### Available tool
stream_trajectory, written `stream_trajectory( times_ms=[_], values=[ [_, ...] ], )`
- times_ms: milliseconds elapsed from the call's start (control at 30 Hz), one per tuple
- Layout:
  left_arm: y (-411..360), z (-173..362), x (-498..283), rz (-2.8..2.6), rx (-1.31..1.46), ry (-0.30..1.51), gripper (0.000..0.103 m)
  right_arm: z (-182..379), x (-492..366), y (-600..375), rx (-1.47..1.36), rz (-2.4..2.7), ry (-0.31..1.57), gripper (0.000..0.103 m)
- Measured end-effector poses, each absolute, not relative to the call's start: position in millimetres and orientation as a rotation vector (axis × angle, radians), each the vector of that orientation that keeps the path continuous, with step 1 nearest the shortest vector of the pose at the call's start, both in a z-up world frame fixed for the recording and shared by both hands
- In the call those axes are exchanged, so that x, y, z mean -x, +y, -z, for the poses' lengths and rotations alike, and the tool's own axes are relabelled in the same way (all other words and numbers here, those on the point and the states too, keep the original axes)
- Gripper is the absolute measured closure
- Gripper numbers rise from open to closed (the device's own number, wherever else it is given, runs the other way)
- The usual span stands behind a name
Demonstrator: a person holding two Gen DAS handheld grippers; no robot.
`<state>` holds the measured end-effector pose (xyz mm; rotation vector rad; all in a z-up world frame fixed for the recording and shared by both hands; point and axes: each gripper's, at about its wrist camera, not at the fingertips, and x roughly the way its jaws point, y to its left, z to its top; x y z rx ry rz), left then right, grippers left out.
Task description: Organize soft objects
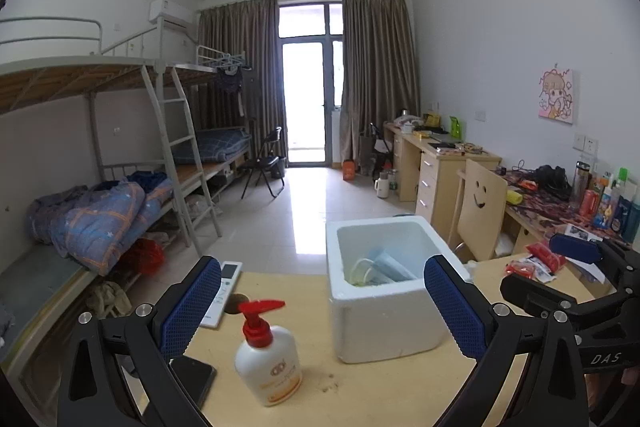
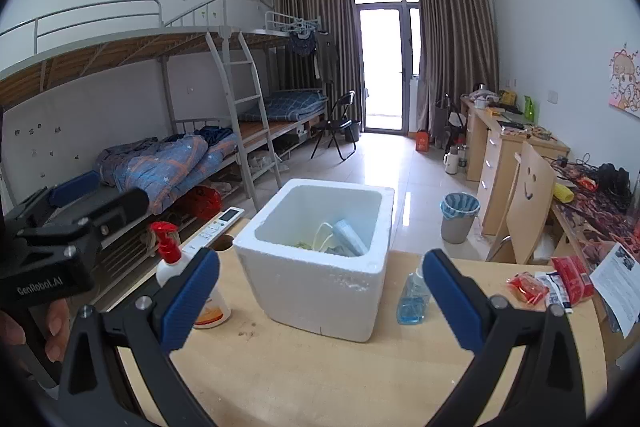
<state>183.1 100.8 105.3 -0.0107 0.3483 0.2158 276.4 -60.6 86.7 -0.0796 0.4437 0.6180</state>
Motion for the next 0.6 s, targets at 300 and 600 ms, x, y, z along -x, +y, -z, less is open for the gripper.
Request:
stream_trajectory(
  times_ms=[300, 600],
  values=[
    [86.1, -104.8, -154.4, -0.176, -0.003, 0.345, 0.001, -90.7, -243.4, -82.7, 0.068, -0.612, 0.407, 0.000],
    [78.4, -100.1, -117.8, -0.131, -0.014, 0.309, 0.001, -84.6, -206.9, -90.3, 0.064, -0.609, 0.376, 0.000]
  ],
)
